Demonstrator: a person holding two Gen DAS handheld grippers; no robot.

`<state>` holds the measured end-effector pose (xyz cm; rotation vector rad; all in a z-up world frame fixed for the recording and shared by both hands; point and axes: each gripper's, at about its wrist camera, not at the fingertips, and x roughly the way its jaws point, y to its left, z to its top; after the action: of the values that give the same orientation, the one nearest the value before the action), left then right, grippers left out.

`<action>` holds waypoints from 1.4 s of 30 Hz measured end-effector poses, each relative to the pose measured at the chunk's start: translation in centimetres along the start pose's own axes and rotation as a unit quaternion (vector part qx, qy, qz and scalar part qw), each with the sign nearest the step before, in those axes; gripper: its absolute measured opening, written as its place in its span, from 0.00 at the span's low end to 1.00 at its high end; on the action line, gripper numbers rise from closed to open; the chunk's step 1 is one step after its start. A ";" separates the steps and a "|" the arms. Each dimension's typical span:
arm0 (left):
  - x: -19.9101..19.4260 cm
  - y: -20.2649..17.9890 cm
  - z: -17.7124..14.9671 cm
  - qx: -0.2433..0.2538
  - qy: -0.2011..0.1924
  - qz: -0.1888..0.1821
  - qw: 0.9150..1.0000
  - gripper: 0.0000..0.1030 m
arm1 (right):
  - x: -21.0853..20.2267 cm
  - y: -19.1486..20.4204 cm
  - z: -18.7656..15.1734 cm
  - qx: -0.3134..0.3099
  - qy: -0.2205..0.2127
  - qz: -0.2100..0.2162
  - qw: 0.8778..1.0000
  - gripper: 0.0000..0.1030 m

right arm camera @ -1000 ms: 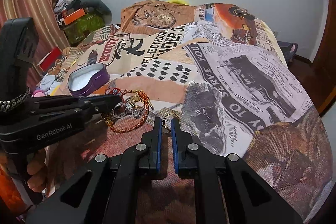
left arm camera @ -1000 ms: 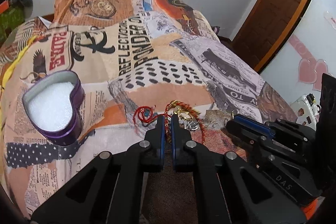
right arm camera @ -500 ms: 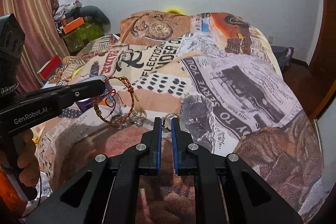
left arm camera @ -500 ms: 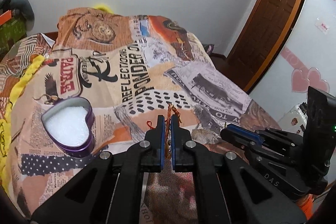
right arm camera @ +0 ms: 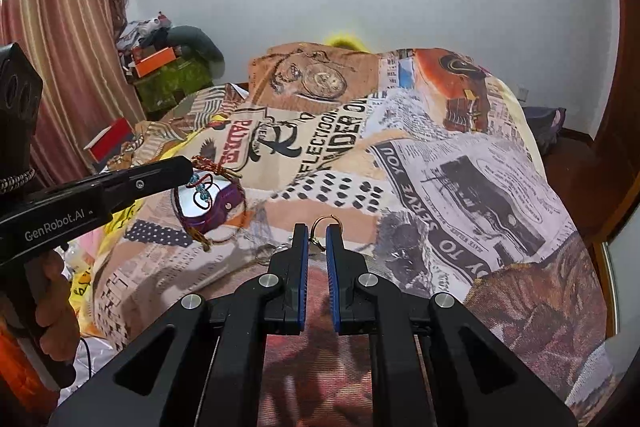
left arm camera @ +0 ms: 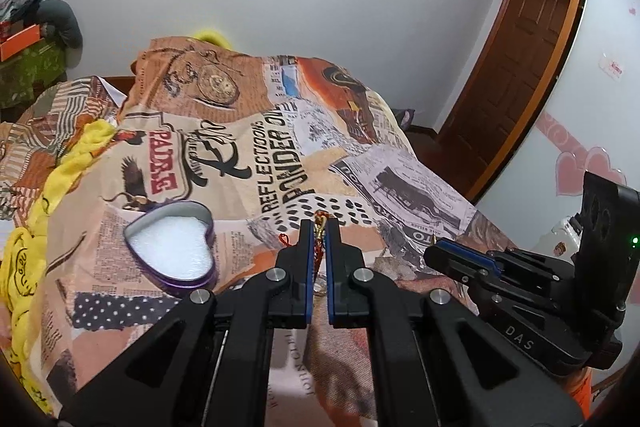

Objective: Organize jewelry

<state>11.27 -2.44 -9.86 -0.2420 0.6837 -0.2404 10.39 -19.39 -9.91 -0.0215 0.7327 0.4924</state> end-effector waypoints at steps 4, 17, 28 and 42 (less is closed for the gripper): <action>-0.5 0.9 -0.2 -0.008 0.004 -0.007 1.000 0.03 | 0.1 0.4 0.1 -0.003 -0.004 0.005 1.000 0.08; 2.3 2.3 -4.1 -0.022 0.093 -0.025 0.995 0.03 | 0.9 0.8 -0.3 -0.002 0.009 0.011 1.000 0.08; 1.2 -2.0 -4.7 0.018 0.101 -0.091 0.991 0.03 | 0.7 0.7 -0.5 0.004 0.009 0.011 1.000 0.08; -1.9 2.8 -0.9 -0.017 0.025 -0.030 0.999 0.03 | 0.4 1.1 0.0 -0.002 0.004 0.009 1.000 0.08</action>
<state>9.61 0.66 -10.26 -0.2907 0.7306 -0.2932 10.12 -18.27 -9.99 -0.0204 0.7396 0.5121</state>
